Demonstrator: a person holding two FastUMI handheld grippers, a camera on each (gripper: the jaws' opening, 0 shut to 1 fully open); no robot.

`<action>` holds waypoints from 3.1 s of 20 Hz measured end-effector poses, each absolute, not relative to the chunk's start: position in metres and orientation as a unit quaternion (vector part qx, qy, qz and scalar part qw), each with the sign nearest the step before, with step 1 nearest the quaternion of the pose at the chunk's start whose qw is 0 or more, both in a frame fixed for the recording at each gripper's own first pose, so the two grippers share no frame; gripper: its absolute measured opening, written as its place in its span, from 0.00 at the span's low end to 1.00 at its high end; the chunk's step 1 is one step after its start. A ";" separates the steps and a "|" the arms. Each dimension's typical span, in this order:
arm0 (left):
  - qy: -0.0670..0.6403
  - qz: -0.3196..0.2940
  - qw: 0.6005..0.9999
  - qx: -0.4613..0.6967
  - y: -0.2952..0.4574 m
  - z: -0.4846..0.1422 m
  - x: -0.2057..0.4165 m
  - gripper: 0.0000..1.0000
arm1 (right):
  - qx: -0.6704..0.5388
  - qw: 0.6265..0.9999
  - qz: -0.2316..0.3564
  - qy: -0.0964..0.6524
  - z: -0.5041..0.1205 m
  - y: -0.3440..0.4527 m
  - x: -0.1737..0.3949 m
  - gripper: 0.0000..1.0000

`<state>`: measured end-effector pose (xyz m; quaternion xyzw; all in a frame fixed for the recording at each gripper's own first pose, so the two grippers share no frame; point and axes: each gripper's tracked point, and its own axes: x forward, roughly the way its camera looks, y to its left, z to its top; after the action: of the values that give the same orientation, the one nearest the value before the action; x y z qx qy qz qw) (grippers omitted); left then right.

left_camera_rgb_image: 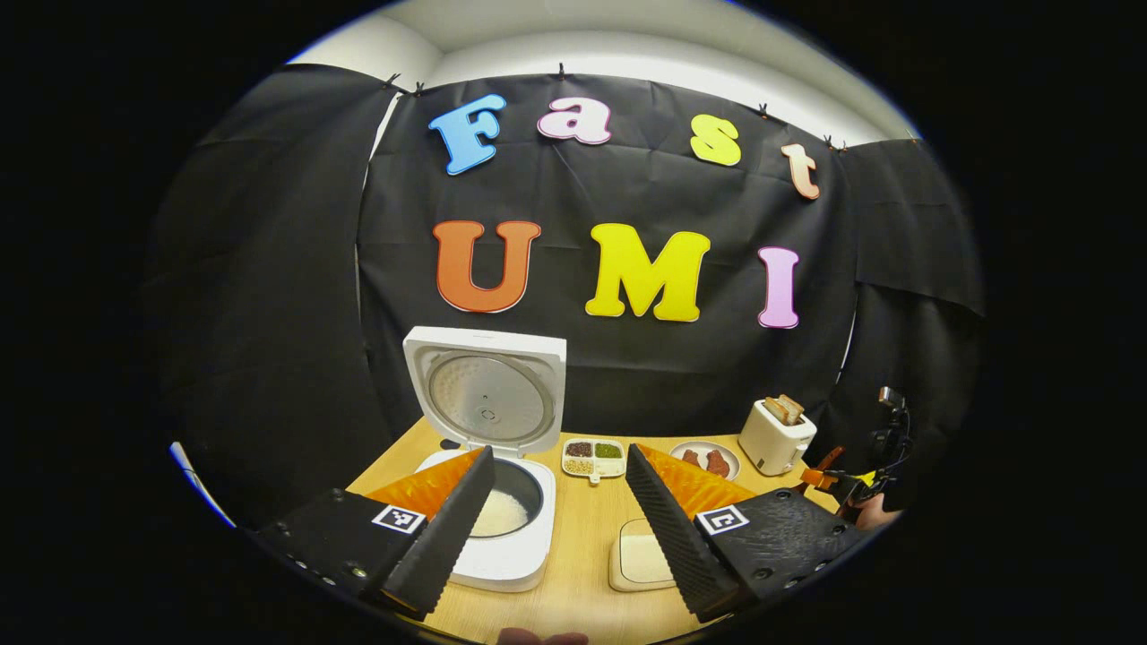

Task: Close the left gripper, press the button to open the rice cooker; take a wooden spoon from the chopstick holder with the right hand, scoop a spoonful of rice and pour it into the rice cooker, then put the wooden spoon back into the chopstick holder.

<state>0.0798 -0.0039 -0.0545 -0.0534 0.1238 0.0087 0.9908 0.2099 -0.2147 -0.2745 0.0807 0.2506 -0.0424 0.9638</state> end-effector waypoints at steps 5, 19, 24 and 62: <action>0.127 0.015 0.991 -0.049 -0.005 -0.054 0.082 0.95 | 0.099 0.959 -0.039 0.262 -0.303 -0.212 0.219 0.14; 0.034 -0.020 0.998 -0.041 0.003 0.021 0.129 0.94 | 0.091 0.968 -0.087 0.217 -0.235 -0.255 0.194 0.89; 0.011 -0.004 1.000 -0.025 0.028 0.052 0.172 0.94 | 0.059 0.981 -0.110 0.151 -0.159 -0.265 0.174 0.93; 0.333 -0.031 0.940 -0.066 0.083 -0.154 0.164 0.91 | 0.067 0.985 -0.033 0.153 -0.117 -0.133 0.053 1.00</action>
<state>0.1638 0.0825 -0.1542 -0.0659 0.3326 -0.0313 0.9402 0.0535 -0.1334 -0.1167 0.0669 0.1533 -0.0332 0.9854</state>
